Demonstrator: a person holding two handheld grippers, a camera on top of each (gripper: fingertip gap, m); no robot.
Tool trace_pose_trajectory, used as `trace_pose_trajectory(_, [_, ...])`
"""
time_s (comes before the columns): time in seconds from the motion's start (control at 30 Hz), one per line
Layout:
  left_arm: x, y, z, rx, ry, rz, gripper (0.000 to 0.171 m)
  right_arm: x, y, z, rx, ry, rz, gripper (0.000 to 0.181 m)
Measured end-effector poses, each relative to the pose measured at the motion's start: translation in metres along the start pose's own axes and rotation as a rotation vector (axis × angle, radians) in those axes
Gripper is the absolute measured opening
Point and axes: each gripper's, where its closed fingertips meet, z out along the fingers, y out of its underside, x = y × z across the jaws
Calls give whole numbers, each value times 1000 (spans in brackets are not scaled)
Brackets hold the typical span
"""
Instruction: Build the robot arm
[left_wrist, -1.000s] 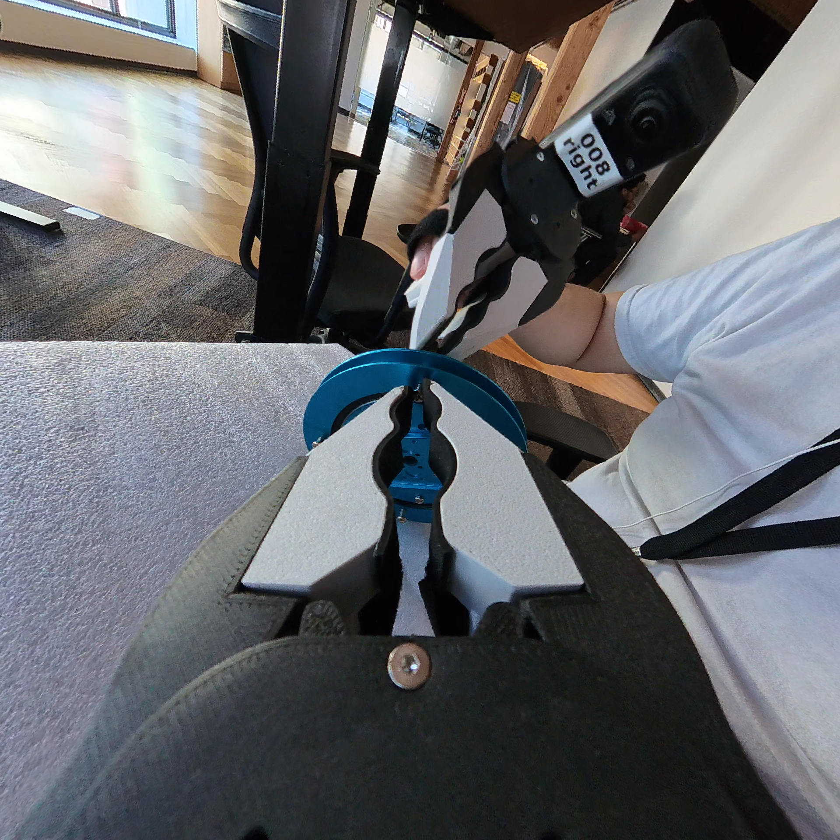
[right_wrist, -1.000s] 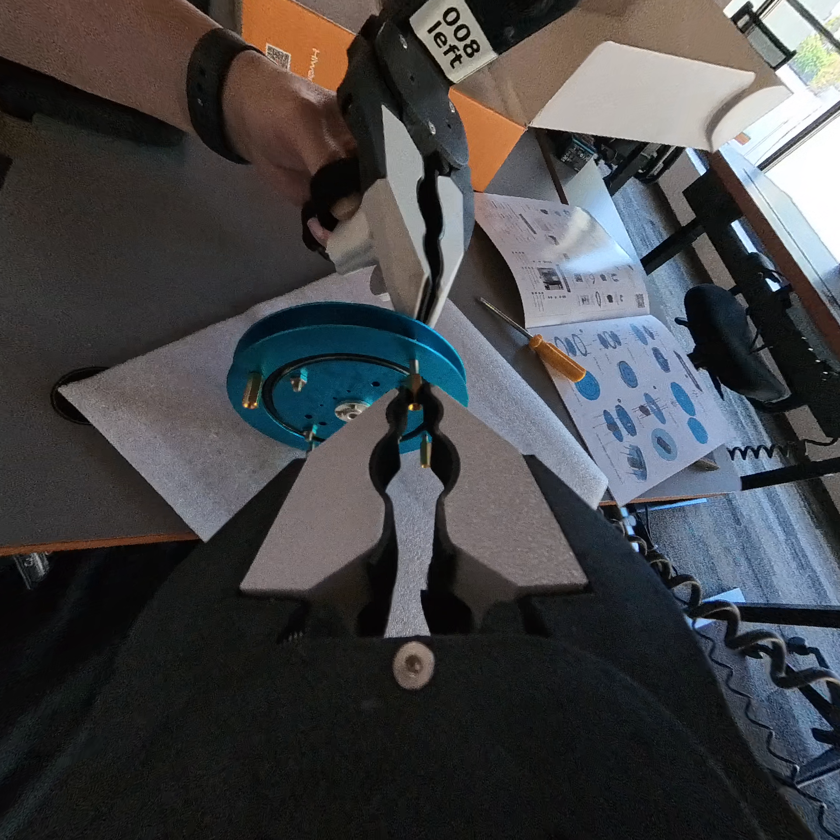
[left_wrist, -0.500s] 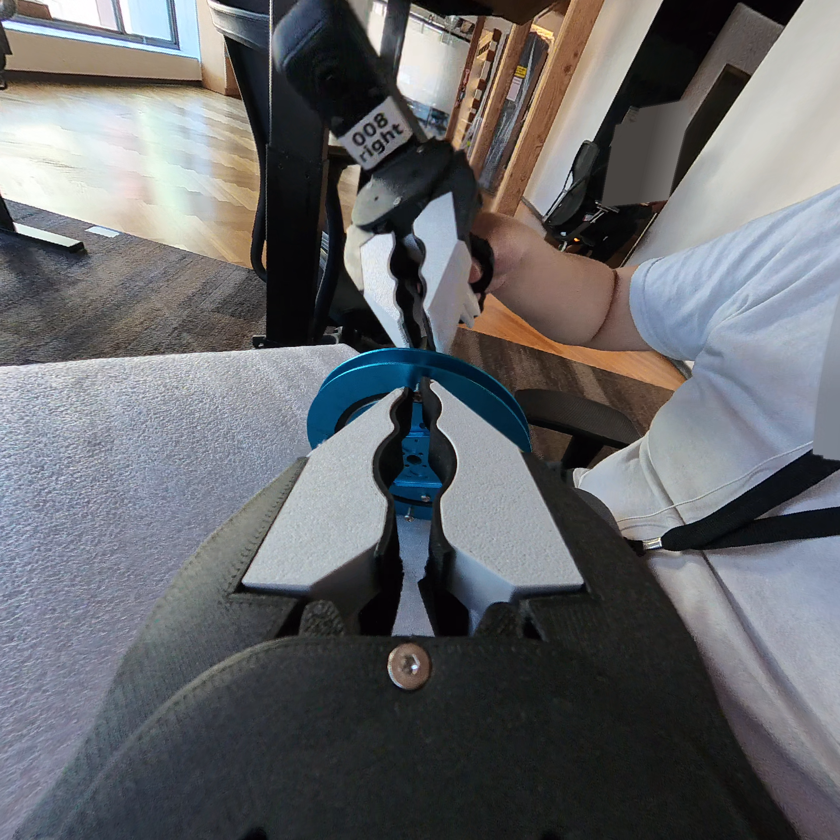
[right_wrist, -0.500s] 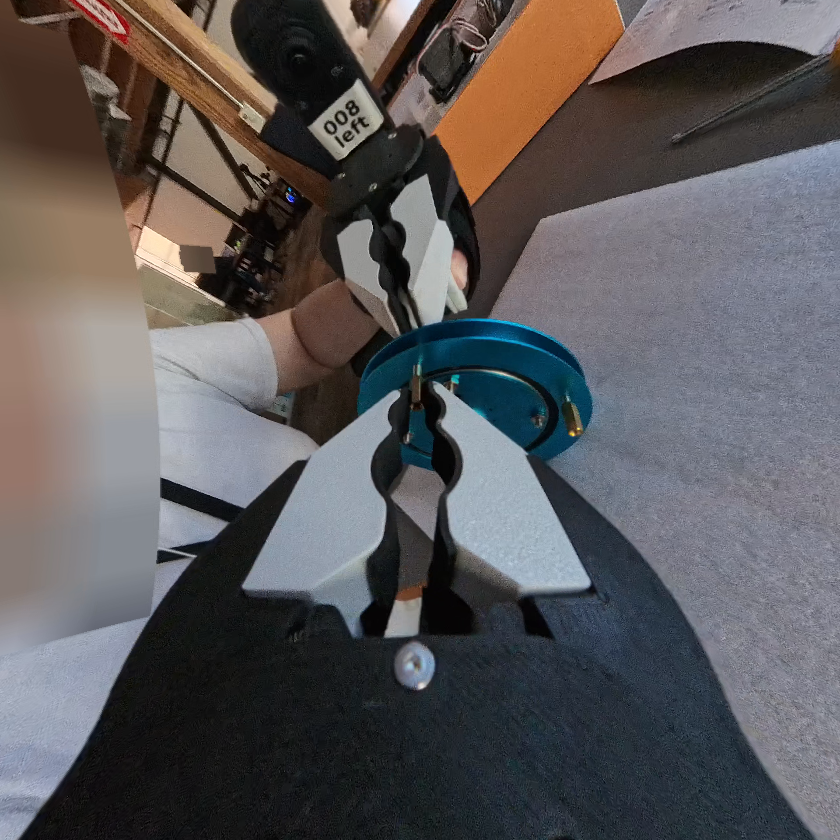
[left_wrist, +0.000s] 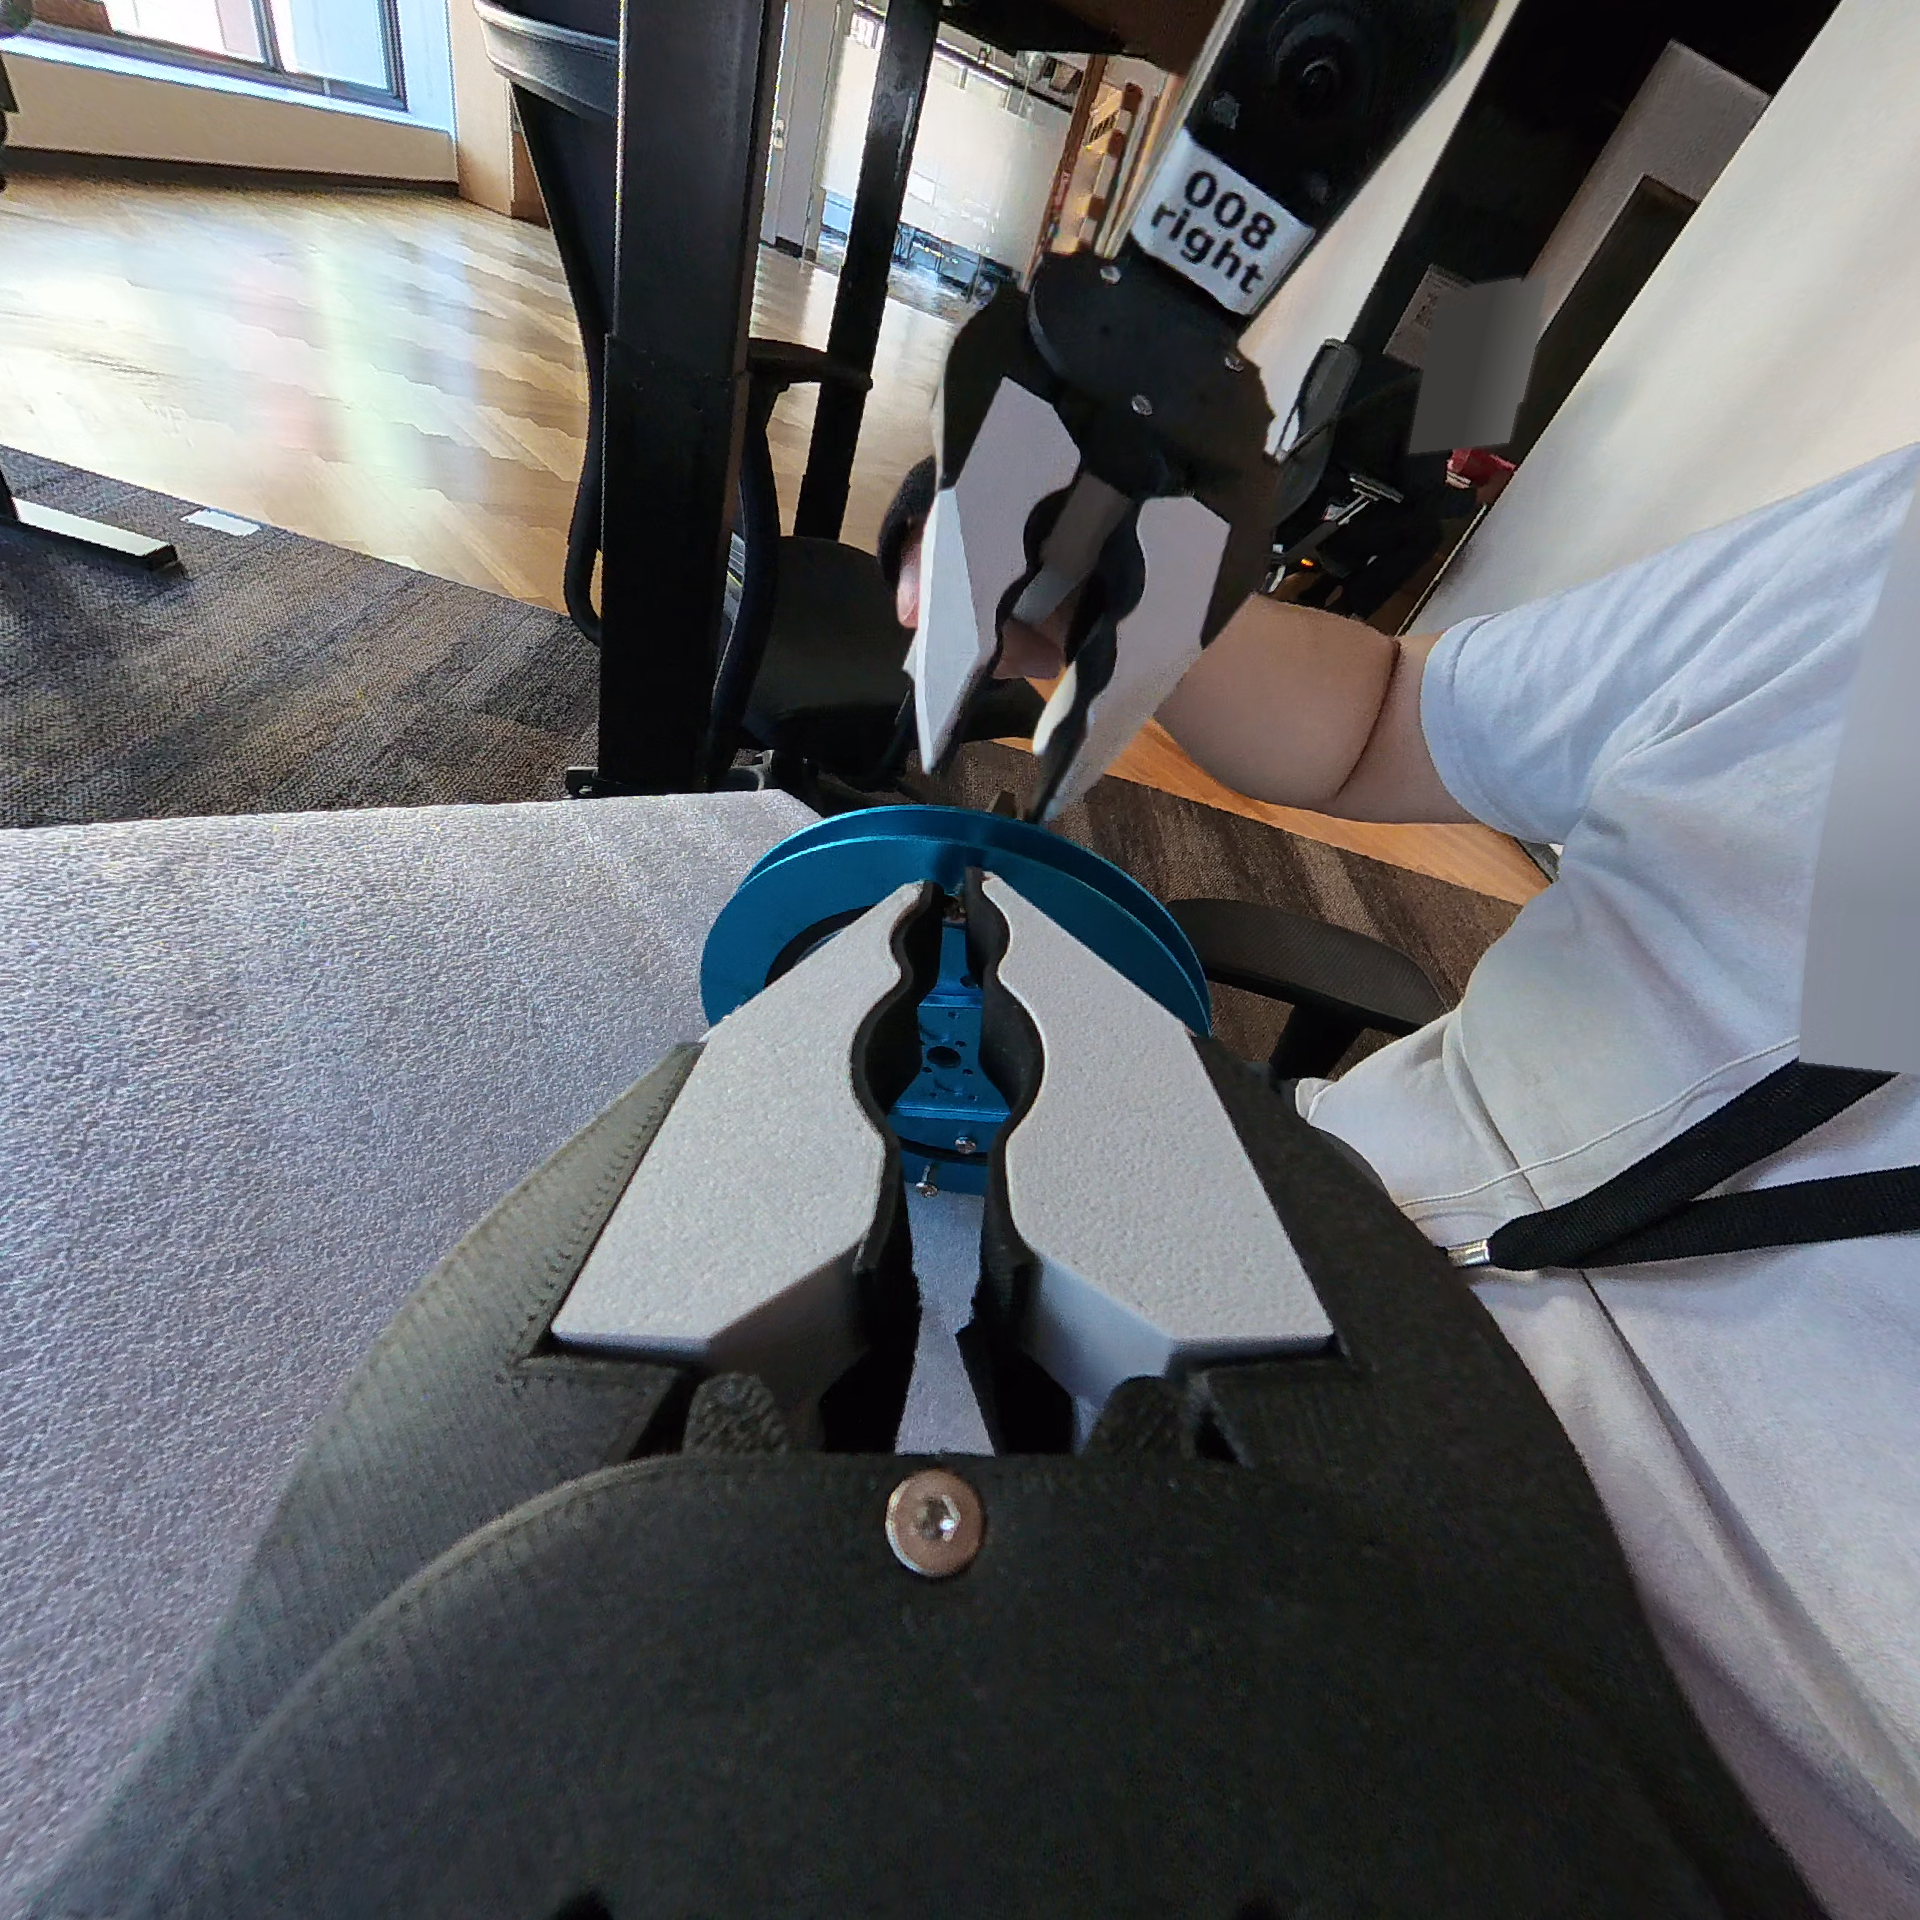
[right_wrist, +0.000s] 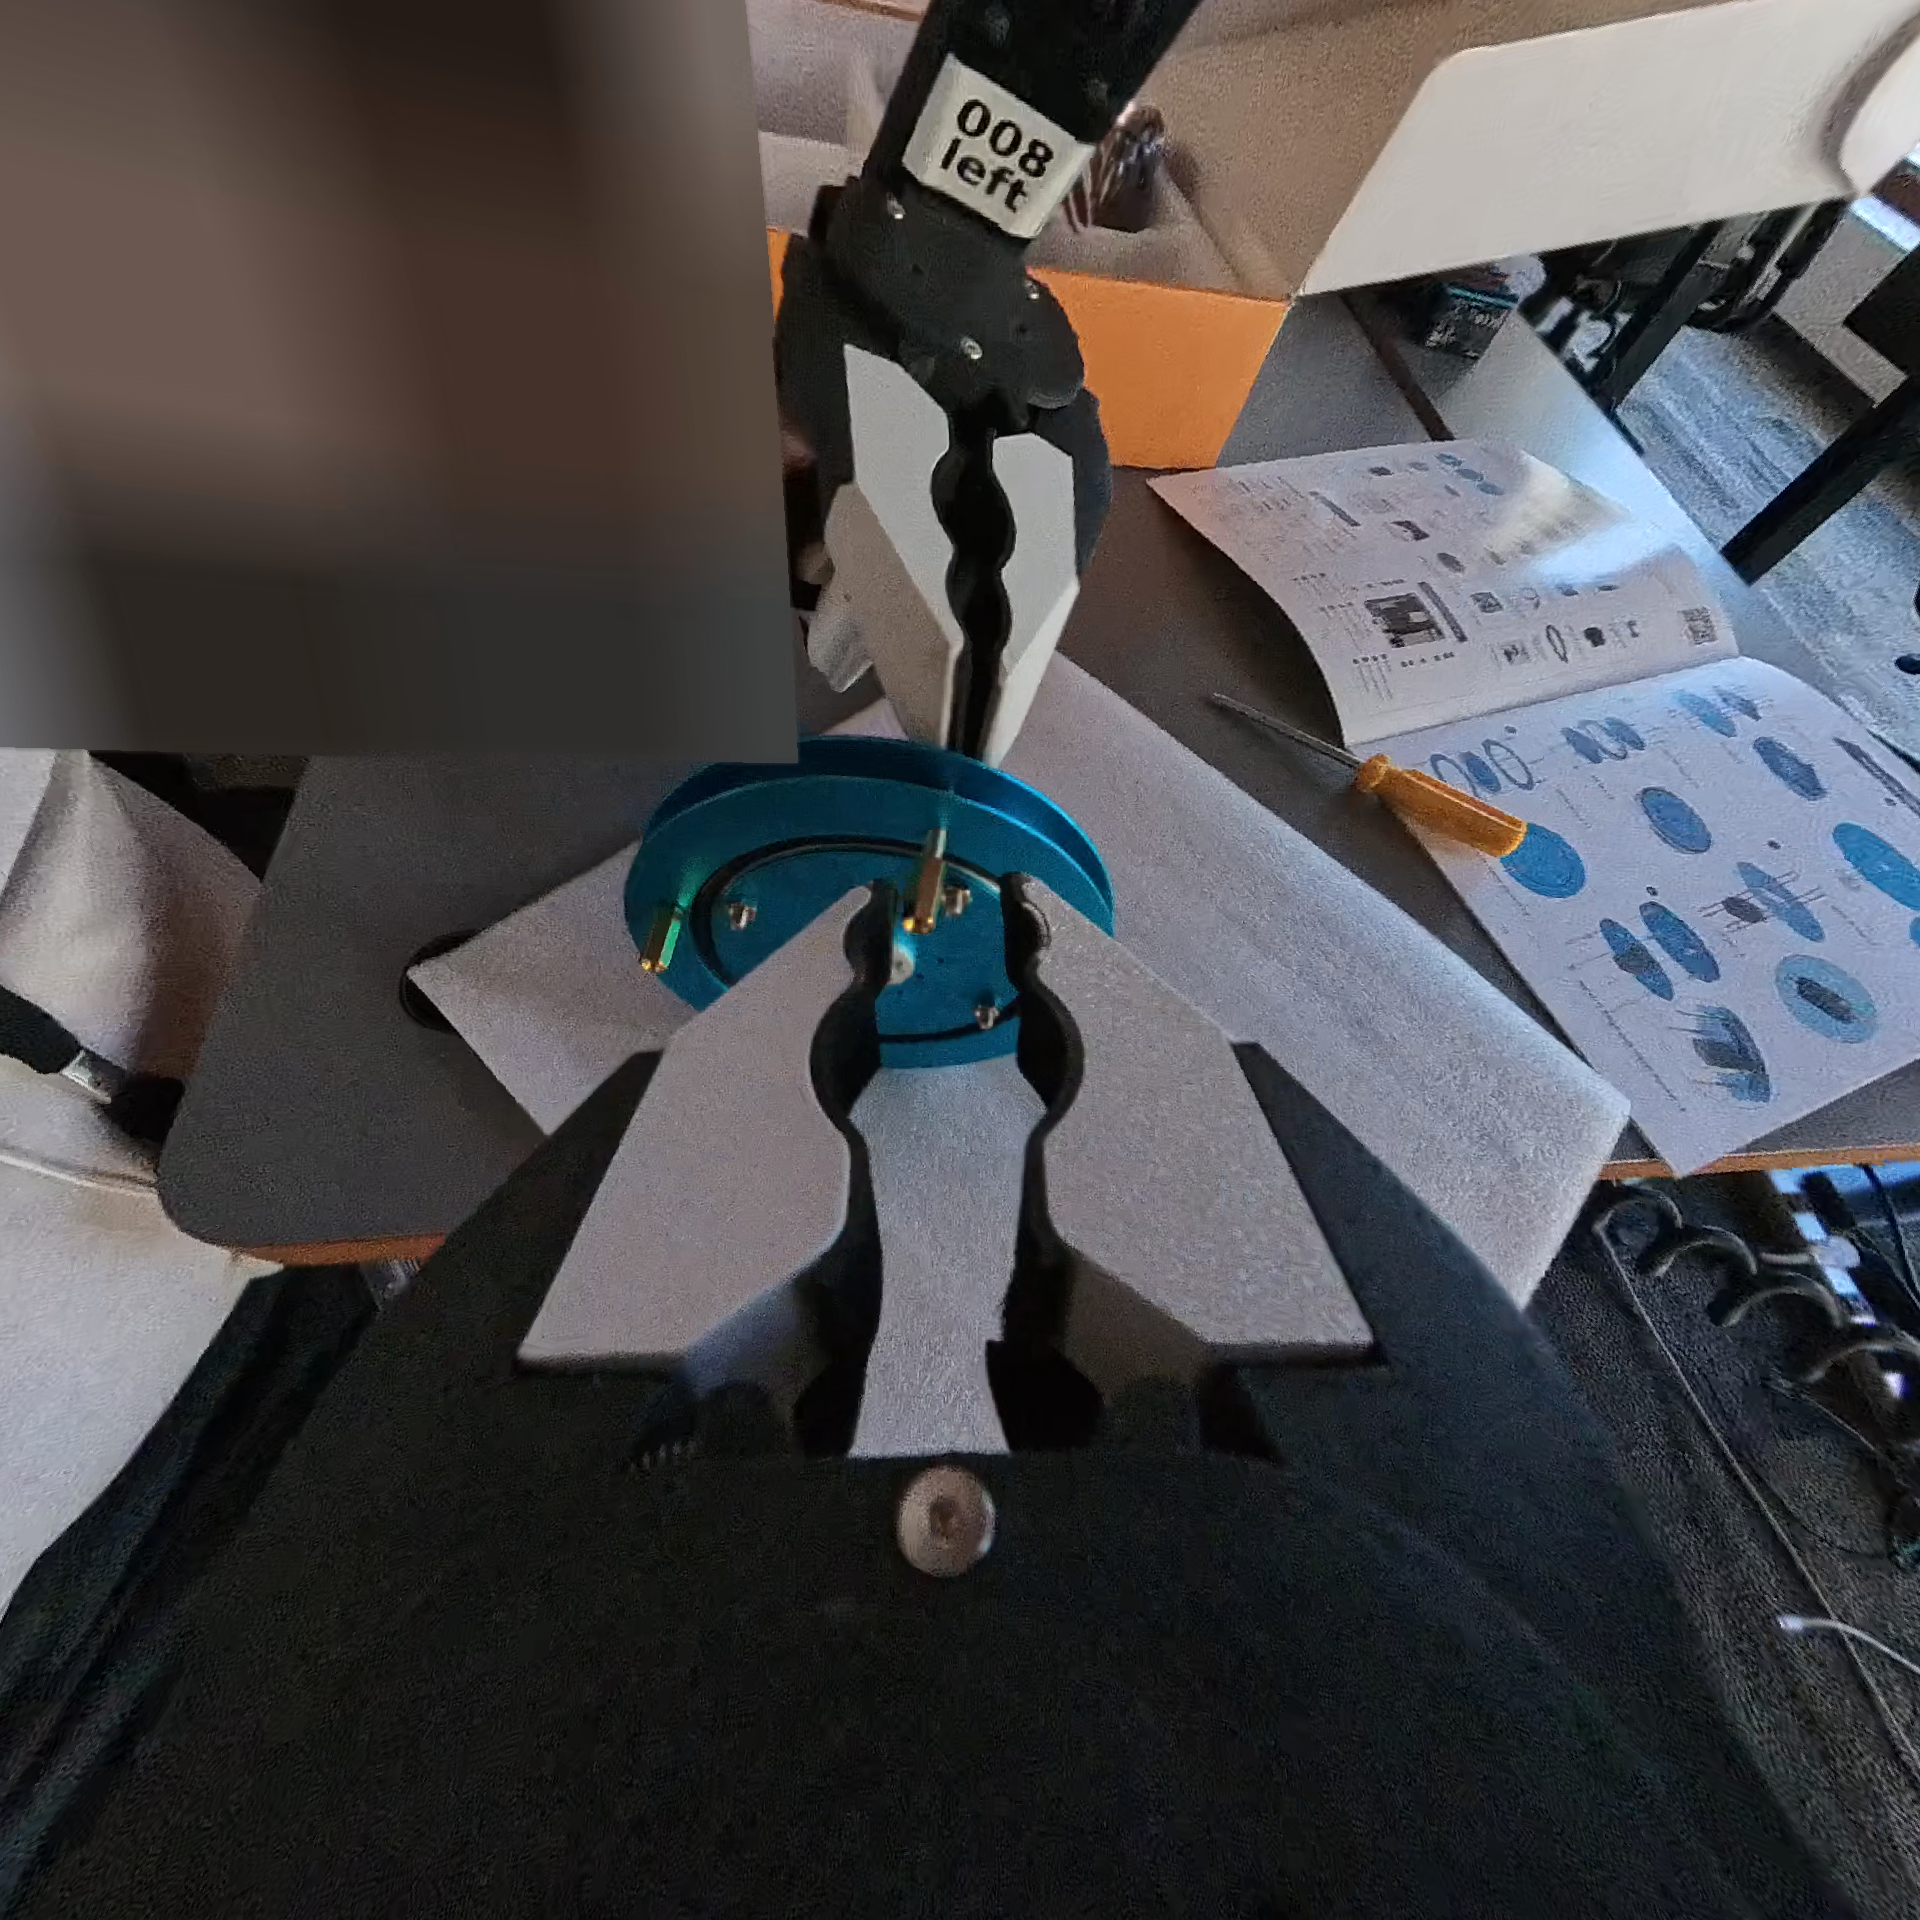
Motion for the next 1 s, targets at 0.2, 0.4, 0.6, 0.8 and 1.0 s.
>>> trace_pose_trajectory(0.2, [0, 1, 0, -3, -6, 5, 3, -2, 2, 3, -73, 85, -62, 5])
trace_pose_trajectory(0.4, [2, 1, 1, -11, -2, 26, 3, -4, 1, -1, -25, -78, 347, 4])
trace_pose_trajectory(0.6, [4, 1, 2, -11, 1, 37, 2, -6, 0, -4, 115, -392, 930, 5])
trace_pose_trajectory(0.8, [5, 0, 2, -1, 12, 26, 0, -9, -2, -1, 179, -485, 1000, 4])
trace_pose_trajectory(1.0, [-8, -30, -21, 205, 37, -170, 0, -6, -2, -2, 142, -348, 789, 4])
